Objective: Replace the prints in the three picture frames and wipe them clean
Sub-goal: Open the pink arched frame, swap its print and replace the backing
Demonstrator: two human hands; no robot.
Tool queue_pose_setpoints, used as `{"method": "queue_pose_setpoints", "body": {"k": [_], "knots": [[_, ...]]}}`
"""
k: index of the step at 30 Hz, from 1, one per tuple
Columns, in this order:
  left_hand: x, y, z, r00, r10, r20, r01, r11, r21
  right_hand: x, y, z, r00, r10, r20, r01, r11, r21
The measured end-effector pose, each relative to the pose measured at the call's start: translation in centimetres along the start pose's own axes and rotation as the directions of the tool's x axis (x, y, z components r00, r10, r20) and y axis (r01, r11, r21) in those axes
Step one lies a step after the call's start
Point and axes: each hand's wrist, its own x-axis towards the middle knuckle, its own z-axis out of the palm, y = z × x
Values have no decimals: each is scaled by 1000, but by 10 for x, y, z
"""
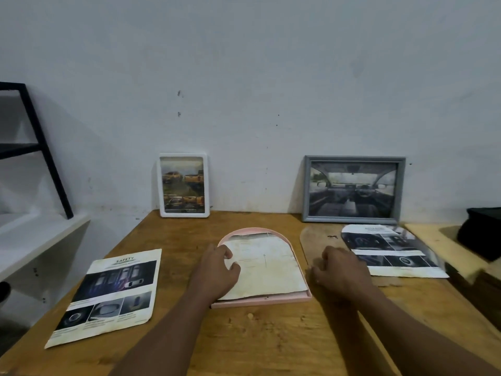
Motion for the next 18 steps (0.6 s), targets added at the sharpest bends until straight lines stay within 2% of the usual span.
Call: {"method": "queue_pose_setpoints", "body": {"k": [4,11,15,18], "knots": [[7,-2,1,1000,13,-4,-13,1000,23,-3,5,-2,1000,-27,-11,28,1000,15],[10,-15,-6,1000,11,-12,-11,997,72,5,1,-12,991,-68,112,57,993,106],[12,-24,-13,1000,0,-21,1,996,84,8,-5,-9,987,-104,124,84,984,160],[12,-22,-11,1000,-6,-14,7,996,84,10,-2,-10,991,-78,105,52,971,234]]}}
